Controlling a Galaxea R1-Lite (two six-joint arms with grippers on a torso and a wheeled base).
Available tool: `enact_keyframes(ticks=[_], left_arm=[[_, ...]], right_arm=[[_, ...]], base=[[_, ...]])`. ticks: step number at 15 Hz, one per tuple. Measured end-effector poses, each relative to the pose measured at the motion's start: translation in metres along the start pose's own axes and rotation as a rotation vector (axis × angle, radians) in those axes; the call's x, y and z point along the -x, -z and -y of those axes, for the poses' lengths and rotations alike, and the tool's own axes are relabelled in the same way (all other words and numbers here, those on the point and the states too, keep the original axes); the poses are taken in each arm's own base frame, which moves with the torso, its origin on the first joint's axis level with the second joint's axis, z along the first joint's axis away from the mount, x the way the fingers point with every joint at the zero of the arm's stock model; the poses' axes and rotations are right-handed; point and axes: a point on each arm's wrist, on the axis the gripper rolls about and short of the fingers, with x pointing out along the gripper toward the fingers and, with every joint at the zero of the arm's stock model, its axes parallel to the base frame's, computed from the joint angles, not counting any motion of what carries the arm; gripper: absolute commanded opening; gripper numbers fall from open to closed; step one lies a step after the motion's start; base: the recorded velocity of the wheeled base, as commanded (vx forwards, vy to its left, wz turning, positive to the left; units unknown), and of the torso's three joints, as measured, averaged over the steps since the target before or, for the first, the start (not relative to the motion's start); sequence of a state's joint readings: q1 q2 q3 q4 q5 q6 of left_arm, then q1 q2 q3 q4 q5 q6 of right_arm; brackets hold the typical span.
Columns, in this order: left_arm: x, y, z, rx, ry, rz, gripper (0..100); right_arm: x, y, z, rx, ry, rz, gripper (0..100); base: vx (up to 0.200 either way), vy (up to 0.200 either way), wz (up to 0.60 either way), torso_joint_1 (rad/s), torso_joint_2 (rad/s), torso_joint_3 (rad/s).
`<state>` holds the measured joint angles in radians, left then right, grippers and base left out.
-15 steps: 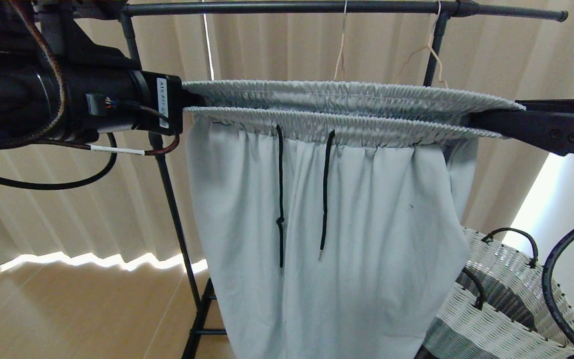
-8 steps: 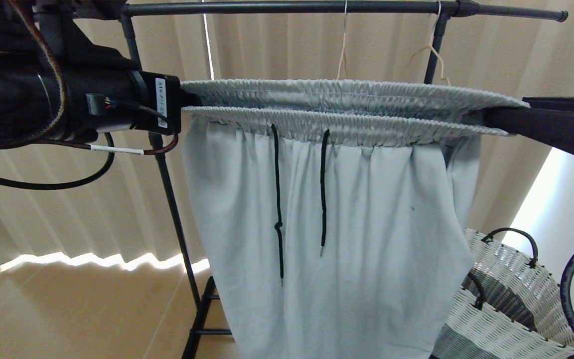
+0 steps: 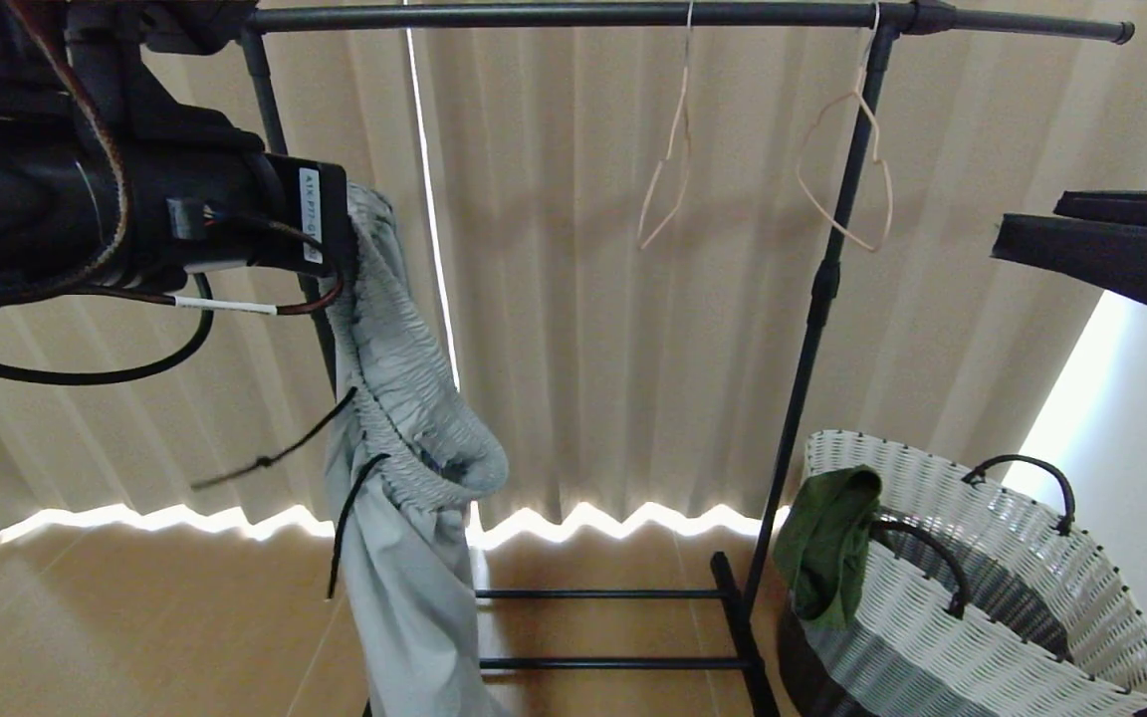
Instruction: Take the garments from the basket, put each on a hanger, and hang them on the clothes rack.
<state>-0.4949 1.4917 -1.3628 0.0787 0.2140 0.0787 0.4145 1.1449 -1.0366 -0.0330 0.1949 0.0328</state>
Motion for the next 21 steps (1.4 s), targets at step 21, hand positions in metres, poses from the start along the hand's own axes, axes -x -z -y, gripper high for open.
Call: enact_keyframes(ticks=[21], left_arm=[[0.119,0.096,-0.041,0.034,-0.17,-0.065,0]], right_arm=[[0.031,0.073,0.058,0.276,0.643,-0.235,100]], base=[[0.0,0.0,0.0,0.0,0.0,0.0]])
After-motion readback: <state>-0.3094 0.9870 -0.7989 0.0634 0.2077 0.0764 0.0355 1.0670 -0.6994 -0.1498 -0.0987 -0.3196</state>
